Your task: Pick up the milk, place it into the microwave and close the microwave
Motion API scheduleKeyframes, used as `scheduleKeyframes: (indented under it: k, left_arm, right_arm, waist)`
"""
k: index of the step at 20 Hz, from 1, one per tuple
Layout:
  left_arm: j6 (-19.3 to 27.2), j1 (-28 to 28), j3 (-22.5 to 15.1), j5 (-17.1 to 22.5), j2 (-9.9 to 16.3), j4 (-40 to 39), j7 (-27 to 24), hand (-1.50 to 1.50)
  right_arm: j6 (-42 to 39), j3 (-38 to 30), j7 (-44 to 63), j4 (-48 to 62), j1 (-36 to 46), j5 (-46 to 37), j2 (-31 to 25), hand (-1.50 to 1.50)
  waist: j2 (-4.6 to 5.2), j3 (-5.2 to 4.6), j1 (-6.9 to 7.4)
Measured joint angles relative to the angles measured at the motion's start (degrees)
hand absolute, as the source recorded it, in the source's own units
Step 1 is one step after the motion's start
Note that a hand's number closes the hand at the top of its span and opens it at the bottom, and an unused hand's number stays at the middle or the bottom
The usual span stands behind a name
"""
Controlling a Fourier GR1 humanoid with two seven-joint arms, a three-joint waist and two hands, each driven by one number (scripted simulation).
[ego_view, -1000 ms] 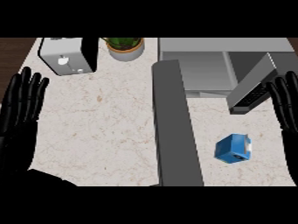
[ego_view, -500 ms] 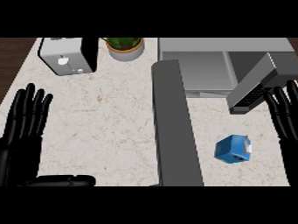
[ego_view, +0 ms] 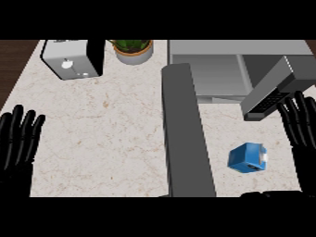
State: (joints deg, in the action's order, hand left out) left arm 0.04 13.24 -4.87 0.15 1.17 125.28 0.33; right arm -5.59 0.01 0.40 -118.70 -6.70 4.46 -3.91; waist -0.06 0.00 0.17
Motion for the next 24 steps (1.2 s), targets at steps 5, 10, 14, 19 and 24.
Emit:
scheduleKeyframes:
  k: [5,10,14,19,24]
  left_arm:
    - [-0.9,2.6,-0.4,0.6,0.2,2.2,0.0,-1.5]
    - [-1.4,5.6,-2.4,-0.2,-0.4,3.0,-1.6,-1.5]
    - [-1.1,7.0,-4.0,-1.3,-0.7,4.1,-1.5,-1.5]
    - [-0.3,7.0,-4.8,-1.6,-0.6,5.3,-0.6,-1.5]
    - [0.1,9.7,-7.0,-2.6,-0.8,5.7,-2.1,-1.5]
  right_arm:
    - [-2.1,-0.8,-6.8,6.2,-3.5,-1.2,0.1,-1.5]
    - [-3.1,-2.2,-14.5,13.8,-5.6,-3.2,0.0,-1.5]
    - [-3.9,-4.1,-19.5,19.8,-6.2,-3.9,-0.5,-1.5]
    - [-4.6,-6.3,-26.9,28.8,-5.9,-4.9,-1.2,-1.5]
    - [-5.2,-8.1,-32.5,38.5,-2.3,-5.2,-1.8,-1.5]
  waist:
    - [0.01,0.01,-0.04]
    - [0.01,0.01,-0.02]
    - [0.02,0.02,-0.04]
    - [0.03,0.02,-0.03]
    - [0.03,0.02,0.08]
